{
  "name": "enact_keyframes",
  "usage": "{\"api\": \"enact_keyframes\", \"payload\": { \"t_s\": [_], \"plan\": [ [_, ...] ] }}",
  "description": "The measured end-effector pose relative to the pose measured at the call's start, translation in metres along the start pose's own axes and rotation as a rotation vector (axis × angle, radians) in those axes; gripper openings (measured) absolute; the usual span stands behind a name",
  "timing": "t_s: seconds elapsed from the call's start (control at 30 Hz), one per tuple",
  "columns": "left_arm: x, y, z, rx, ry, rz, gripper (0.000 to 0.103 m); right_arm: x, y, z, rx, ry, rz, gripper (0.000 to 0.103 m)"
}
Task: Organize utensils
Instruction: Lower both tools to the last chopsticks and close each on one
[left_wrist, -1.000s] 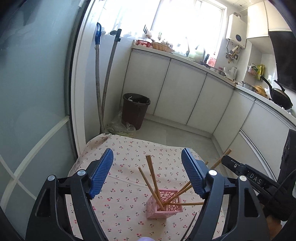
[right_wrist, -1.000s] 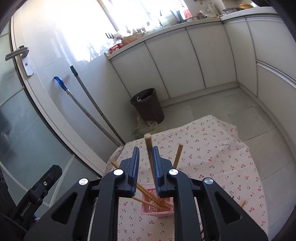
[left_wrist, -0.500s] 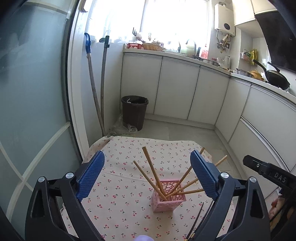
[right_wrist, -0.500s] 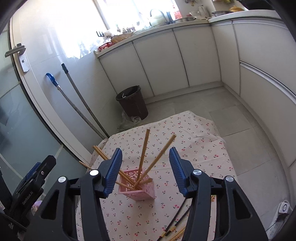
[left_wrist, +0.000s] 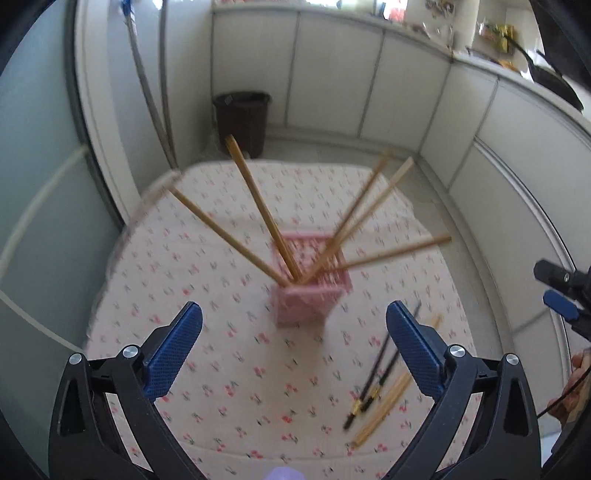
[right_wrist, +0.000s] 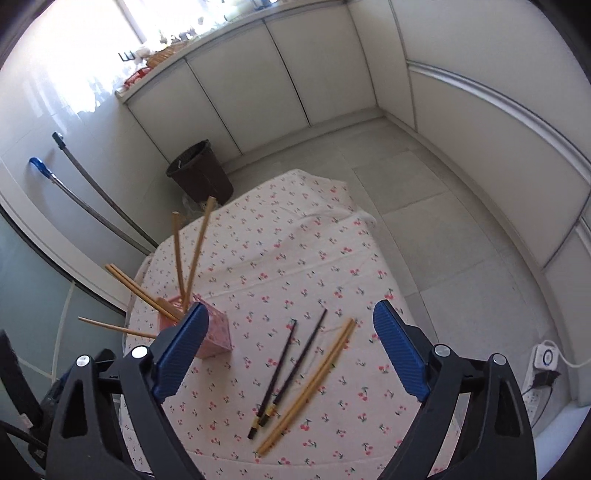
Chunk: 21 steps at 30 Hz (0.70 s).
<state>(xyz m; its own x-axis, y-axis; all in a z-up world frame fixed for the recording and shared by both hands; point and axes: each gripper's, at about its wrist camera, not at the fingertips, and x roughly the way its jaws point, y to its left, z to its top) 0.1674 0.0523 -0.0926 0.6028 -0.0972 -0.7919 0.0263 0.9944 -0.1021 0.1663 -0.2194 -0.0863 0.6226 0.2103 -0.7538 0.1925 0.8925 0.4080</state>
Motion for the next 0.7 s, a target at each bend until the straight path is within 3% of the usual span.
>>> {"api": "enact_keyframes", "payload": {
  "t_s": [0.13, 0.33, 0.47, 0.57, 0.6, 0.67, 0.7],
  "plan": [
    [0.043, -0.045, -0.035, 0.09, 0.175, -0.09, 0.095, 0.003, -0.038, 0.007, 0.163, 0.067, 0.07, 0.088],
    [0.061, -0.142, -0.08, 0.449, 0.171, -0.143, 0.096, -0.011, -0.071, 0.018, 0.288, 0.061, 0.133, 0.089],
    [0.089, -0.173, -0.063, 0.495, 0.22, -0.211, 0.096, -0.023, -0.097, 0.024, 0.388, 0.025, 0.181, 0.089],
    [0.118, -0.182, -0.039, 0.478, 0.268, -0.203, 0.095, -0.028, -0.117, 0.029, 0.458, -0.004, 0.211, 0.09],
    [0.129, -0.184, -0.029, 0.473, 0.275, -0.195, 0.093, -0.028, -0.122, 0.03, 0.476, -0.006, 0.214, 0.09],
    [0.147, -0.188, -0.015, 0.454, 0.3, -0.203, 0.076, -0.026, -0.132, 0.032, 0.508, 0.001, 0.215, 0.09],
    [0.156, -0.189, -0.008, 0.429, 0.33, -0.208, 0.059, -0.023, -0.135, 0.033, 0.517, 0.009, 0.216, 0.09]
  ]
}}
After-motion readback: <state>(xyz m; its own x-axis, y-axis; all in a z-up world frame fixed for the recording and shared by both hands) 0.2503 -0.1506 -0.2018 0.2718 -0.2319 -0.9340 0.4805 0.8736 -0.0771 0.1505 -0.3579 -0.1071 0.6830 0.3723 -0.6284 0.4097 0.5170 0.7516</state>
